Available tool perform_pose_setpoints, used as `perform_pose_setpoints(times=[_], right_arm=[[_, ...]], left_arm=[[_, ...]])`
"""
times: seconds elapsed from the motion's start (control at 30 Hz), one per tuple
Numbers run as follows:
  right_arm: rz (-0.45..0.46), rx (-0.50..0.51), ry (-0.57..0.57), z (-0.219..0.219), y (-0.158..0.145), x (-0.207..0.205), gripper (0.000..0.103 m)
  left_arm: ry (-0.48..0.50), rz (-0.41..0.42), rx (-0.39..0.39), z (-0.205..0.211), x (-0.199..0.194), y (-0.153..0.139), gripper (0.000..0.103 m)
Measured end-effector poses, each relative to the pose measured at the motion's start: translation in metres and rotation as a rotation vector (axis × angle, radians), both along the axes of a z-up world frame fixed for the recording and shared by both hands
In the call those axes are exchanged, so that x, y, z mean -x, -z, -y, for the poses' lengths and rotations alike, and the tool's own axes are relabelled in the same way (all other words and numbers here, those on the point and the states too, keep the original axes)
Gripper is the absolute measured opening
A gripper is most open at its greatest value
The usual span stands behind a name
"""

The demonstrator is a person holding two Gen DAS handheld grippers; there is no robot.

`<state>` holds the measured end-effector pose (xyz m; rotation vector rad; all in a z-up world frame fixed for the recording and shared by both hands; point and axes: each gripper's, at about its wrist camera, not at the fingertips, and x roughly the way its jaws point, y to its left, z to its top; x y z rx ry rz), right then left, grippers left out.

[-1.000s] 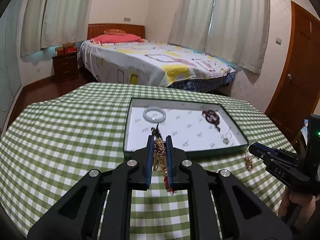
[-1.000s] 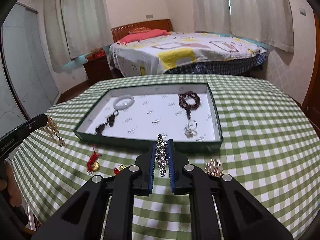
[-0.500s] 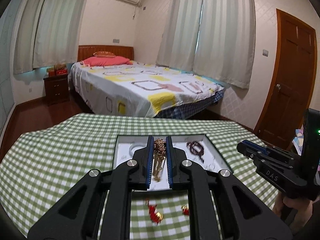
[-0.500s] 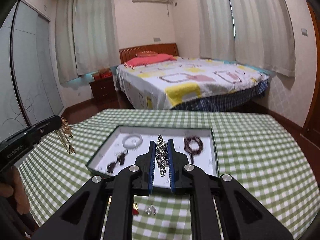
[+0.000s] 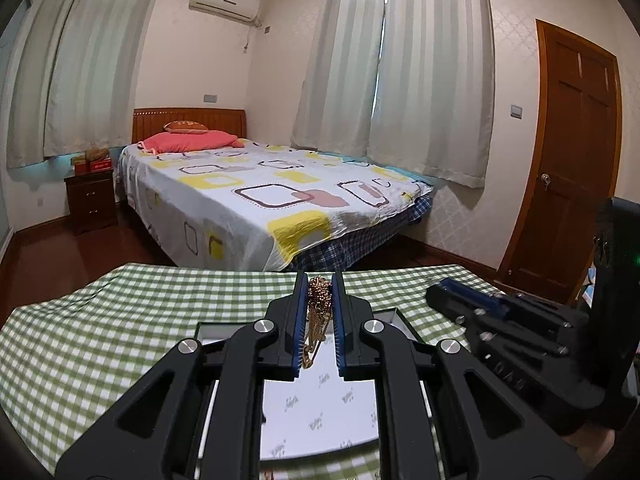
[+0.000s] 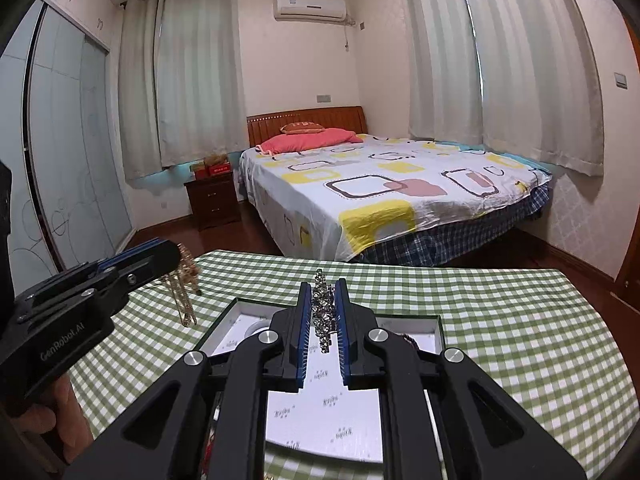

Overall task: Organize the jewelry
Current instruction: 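Carry the gold chain into the box and open the left tool while the right tool carries the brooch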

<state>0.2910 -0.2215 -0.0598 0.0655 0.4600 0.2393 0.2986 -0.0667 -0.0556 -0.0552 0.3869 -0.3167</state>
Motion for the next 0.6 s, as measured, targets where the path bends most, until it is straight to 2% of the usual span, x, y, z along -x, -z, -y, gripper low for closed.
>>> perform_pose_setpoints(times=[0.2, 0.37, 0.6], right_arm=[[0.0, 0.006, 0.004, -0.004, 0.015, -0.025, 0.013], [-0.039, 0.01, 0.011, -0.004, 0.038, -0.045, 0.013], [-0.148, 0.011, 0.004, -0.005, 0.08, -0.081, 0.013]], left_arm=[[-0.01, 0.007, -0.01, 0.009, -0.028, 0.011, 0.012], [-0.026, -0.05, -0.019, 0.015, -0.058, 0.039, 0.012], [-0.04, -0.171, -0.027, 0.019, -0.095, 0.091, 0.012]])
